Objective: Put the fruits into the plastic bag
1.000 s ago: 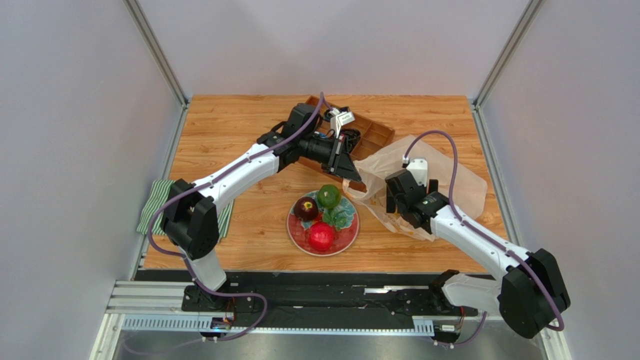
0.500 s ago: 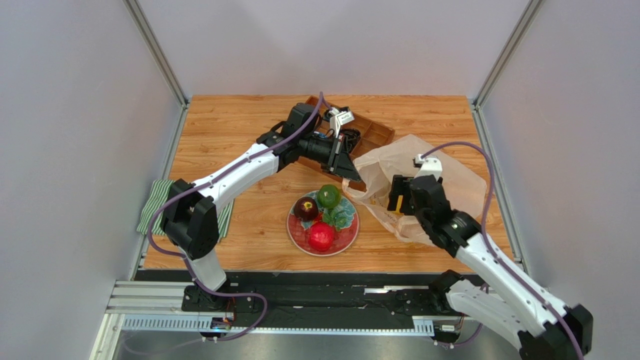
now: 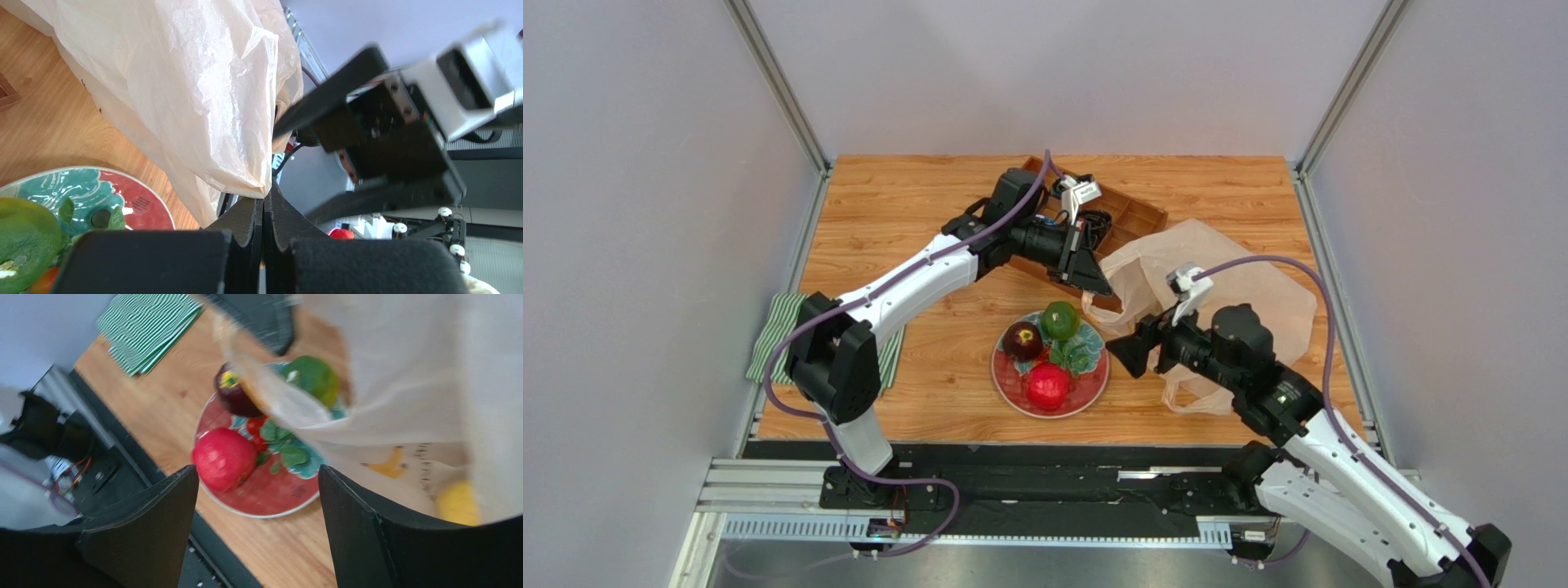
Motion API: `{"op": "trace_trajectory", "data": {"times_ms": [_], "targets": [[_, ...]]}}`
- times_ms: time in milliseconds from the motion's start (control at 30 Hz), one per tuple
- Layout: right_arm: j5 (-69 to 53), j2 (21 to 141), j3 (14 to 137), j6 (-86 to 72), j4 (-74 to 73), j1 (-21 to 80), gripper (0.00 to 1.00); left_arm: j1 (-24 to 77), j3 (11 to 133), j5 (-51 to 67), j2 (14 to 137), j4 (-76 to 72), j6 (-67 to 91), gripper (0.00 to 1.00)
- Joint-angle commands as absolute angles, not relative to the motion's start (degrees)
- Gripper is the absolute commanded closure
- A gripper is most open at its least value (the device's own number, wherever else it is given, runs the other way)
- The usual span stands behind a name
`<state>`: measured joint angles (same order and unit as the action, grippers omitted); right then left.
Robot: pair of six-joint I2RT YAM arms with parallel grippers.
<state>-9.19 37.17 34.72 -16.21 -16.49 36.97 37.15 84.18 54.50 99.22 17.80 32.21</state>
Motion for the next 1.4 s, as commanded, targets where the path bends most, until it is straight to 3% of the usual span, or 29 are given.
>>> {"op": "trace_trajectory", "data": {"times_ms": [0,233,567,1367], "targets": [[-10.83,40.16,36.2,-15.65,-11.69,46.65,0.25,37.09,86.66,54.84,97.29,17.14,31.11,1.0],[-0.09,52.19,39.2,-18.19,-9.76,62.47,0.23,37.18,86.75,54.84,97.21,17.23,31.03,1.0],[20.29,67.41,44.73,-35.31,-11.16,67.67,0.17,37.18,86.84,54.84,96.86,17.4,30.94,1.0],[24.79,79.8,48.78,-45.53,-15.21,68.91,0.14,37.18,86.84,54.84,96.5,17.31,31.03,1.0]]}}
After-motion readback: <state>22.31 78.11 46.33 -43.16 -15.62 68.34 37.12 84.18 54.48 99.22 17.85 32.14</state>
